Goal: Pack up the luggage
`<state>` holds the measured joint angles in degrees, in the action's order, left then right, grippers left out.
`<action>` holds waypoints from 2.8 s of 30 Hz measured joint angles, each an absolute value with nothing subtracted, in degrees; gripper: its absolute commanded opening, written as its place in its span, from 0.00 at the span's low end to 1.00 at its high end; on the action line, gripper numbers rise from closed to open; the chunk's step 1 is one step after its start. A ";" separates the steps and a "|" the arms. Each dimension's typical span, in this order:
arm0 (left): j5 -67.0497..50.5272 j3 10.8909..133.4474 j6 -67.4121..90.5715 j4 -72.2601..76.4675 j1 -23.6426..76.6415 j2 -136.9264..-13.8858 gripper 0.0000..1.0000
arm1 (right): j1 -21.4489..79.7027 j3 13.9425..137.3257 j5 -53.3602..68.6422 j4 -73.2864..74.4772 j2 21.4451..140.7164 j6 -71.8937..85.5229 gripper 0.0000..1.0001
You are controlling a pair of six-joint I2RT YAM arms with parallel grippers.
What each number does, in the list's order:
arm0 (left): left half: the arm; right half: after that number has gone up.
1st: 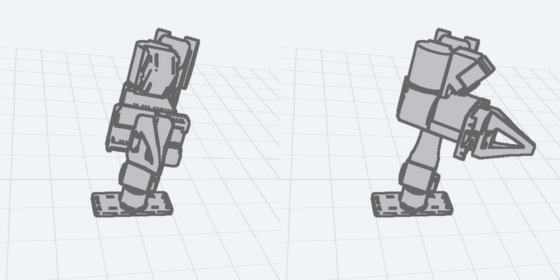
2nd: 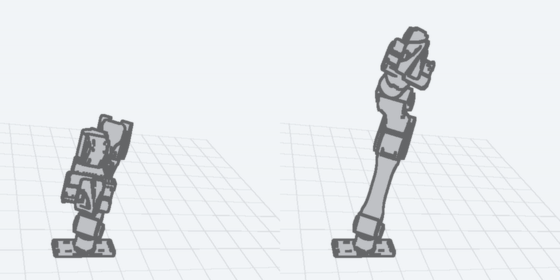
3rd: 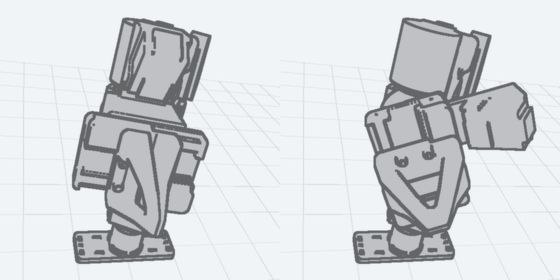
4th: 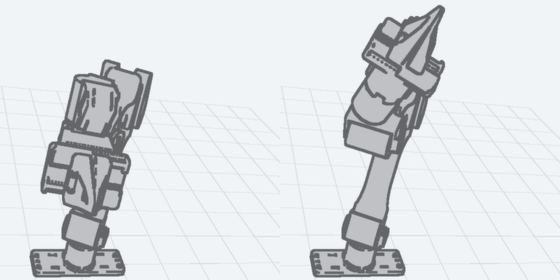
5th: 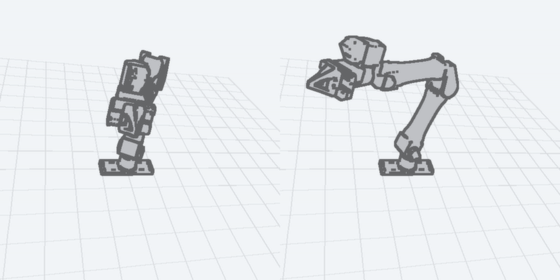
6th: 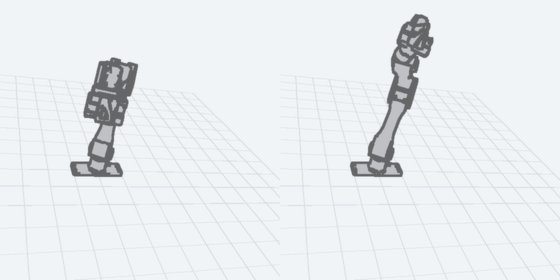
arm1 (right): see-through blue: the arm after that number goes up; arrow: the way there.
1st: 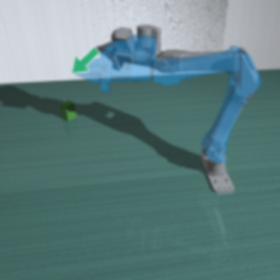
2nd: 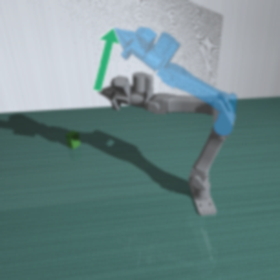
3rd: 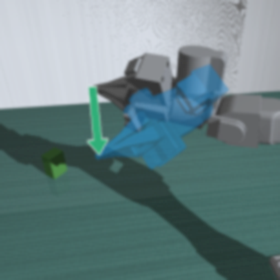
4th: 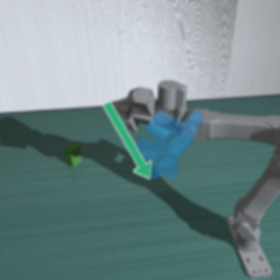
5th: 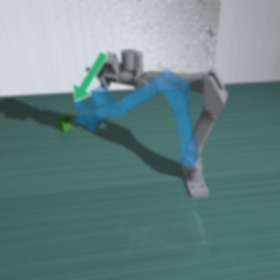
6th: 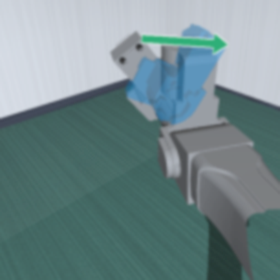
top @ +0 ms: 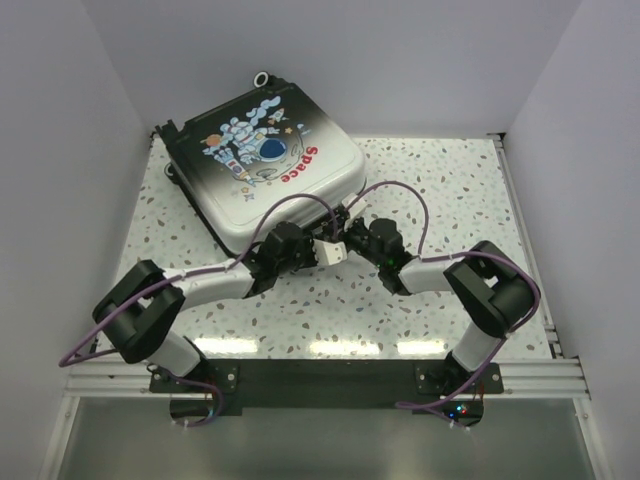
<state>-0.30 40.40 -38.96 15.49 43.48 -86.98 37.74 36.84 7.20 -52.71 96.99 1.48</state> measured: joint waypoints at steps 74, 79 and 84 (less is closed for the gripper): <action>15.66 44.84 -25.45 11.88 48.73 -94.08 0.38 | 33.30 35.88 8.60 -50.70 94.72 1.52 0.00; 13.10 45.91 -24.69 11.09 46.57 -94.37 0.06 | 33.23 35.88 8.64 -50.59 94.70 1.52 0.00; 10.70 45.15 -25.15 10.96 46.00 -93.54 0.00 | 32.77 35.88 9.52 -50.11 94.30 1.45 0.00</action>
<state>10.70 45.15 -25.15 10.96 46.00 -93.54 32.77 35.88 9.52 -50.11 94.30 1.45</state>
